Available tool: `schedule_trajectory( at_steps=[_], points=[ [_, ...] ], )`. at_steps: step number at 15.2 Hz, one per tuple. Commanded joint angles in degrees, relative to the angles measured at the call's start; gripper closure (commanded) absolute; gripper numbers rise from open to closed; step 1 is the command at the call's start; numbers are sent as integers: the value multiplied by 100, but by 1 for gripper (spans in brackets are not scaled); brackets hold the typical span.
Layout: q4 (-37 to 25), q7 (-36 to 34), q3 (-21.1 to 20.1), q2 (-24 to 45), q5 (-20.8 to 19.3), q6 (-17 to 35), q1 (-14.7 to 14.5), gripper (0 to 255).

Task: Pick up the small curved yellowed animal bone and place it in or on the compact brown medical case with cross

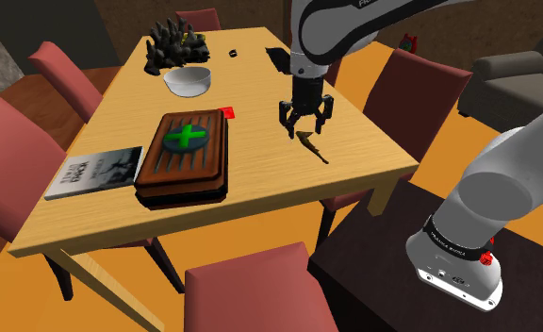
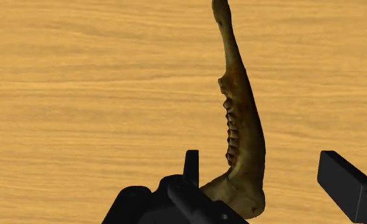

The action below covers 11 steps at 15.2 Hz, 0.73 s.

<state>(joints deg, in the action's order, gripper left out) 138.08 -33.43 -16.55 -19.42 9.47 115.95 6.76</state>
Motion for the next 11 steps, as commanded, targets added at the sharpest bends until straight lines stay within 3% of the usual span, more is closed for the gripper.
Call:
schedule_trajectory(
  at_steps=[1,2,11],
  points=[
    [184,539,115,-385,183,-227,-158,0],
    [275,808,188,-593,263,-363,-251,0],
    [714,813,100,-397,327,274,-295,0]
  ],
)
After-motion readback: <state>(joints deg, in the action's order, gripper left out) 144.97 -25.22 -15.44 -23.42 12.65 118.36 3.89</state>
